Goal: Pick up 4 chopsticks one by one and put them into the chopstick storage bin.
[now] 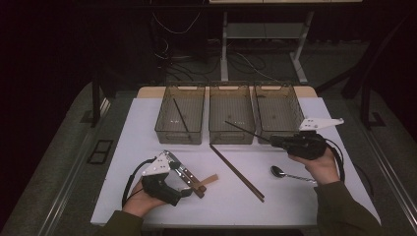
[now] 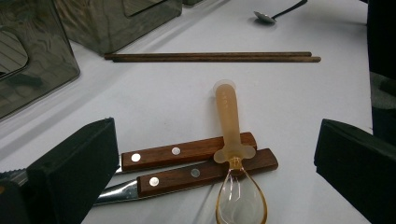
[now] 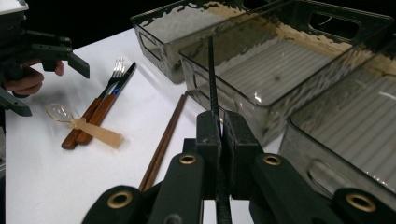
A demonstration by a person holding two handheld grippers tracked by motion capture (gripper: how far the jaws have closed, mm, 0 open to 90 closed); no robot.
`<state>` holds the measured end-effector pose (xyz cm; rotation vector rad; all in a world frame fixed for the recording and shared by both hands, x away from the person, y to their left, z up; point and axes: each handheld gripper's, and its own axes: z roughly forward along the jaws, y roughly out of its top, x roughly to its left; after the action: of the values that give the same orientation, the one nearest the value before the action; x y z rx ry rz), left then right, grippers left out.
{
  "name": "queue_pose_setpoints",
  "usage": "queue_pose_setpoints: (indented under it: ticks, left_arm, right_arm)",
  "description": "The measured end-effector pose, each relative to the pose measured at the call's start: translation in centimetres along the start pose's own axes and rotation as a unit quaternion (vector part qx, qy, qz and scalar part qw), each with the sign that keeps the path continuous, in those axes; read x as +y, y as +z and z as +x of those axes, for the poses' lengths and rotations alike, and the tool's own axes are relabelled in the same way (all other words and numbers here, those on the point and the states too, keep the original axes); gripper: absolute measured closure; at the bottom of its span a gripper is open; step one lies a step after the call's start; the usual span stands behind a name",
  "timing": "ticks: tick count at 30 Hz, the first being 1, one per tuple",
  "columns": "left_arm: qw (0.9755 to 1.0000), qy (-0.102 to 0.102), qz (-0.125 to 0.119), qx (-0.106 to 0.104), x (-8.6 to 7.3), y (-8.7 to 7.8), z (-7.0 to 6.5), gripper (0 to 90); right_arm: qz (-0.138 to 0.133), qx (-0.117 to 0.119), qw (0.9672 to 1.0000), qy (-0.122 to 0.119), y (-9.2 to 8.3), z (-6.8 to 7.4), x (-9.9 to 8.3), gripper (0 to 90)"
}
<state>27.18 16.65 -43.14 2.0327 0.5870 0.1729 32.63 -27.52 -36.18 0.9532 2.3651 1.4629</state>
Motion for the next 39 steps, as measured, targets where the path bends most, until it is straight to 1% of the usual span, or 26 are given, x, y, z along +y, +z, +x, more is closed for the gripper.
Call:
queue_pose_setpoints:
  ticks: [6,10,19,23,26,31,39]
  left_arm:
    - [1.0,0.002,0.0,0.0,0.0,0.0,0.0,0.0]
    - [1.0,0.0,-0.002,0.0,0.0,0.0,0.0,0.0]
    - [1.0,0.0,-0.002,-0.001,0.0,0.0,-0.1,0.0]
    - [1.0,-0.004,-0.006,0.0,0.0,0.1,-0.2,0.0]
    - [1.0,-0.004,-0.006,-0.001,0.0,0.0,-0.1,0.0]
    - [1.0,-0.003,-0.006,0.0,0.0,-0.1,-0.1,0.0]
    - [1.0,-0.002,-0.007,-0.001,0.1,-0.1,-0.1,0.0]
  right_arm:
    - [-0.004,0.006,1.0,-0.006,1.1,0.3,0.9,85.5]
    - [-0.005,0.009,0.9999,-0.012,1.8,0.5,1.6,85.5]
    - [-0.004,0.01,0.9997,-0.024,3.4,0.8,2.9,85.5]
    - [-0.001,0.009,0.9997,-0.025,4.3,0.8,3.5,85.5]
    - [-0.007,0.01,0.9997,-0.022,5.2,0.9,4.0,85.6]
    - [-0.012,0.006,0.9998,-0.015,6.9,1.1,4.9,85.6]
    - [-0.004,0.001,0.9999,-0.015,9.3,1.4,7.0,85.5]
